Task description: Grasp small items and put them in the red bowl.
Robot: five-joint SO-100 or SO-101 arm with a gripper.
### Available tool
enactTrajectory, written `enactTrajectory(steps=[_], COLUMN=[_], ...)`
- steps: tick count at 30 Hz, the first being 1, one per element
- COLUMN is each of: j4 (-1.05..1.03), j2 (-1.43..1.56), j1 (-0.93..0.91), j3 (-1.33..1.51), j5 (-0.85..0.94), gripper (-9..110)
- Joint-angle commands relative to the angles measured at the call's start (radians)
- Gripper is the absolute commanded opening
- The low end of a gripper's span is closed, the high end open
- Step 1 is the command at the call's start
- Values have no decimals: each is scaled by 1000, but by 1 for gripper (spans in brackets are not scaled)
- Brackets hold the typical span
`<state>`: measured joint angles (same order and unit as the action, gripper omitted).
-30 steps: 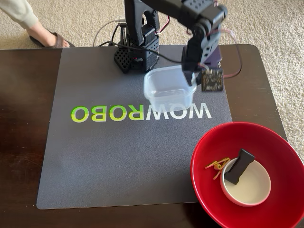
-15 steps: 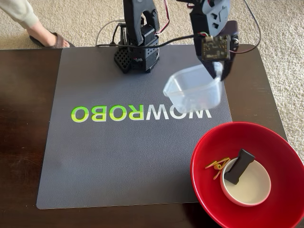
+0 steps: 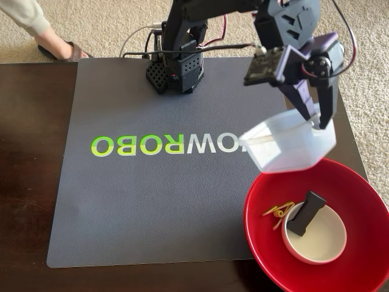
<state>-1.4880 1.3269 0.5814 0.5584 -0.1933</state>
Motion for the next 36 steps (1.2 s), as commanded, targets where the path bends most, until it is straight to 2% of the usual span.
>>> enactTrajectory(steps=[1, 5, 9, 13, 16, 20, 25, 30, 36], j4=[9, -3, -8, -44, -55, -71, -123, -219, -219], j2=[-87, -268, -348, -380, -391, -420, -420, -370, -173], j1=[-97, -184, -216, -216, -222, -221, -213, -167, -112], j3=[-196, -403, -460, -460, -462, -462, -462, -436, -41], j5=[75, 112, 115, 91, 84, 52, 48, 49, 9], gripper=[0, 0, 3, 37, 49, 57, 60, 58, 53])
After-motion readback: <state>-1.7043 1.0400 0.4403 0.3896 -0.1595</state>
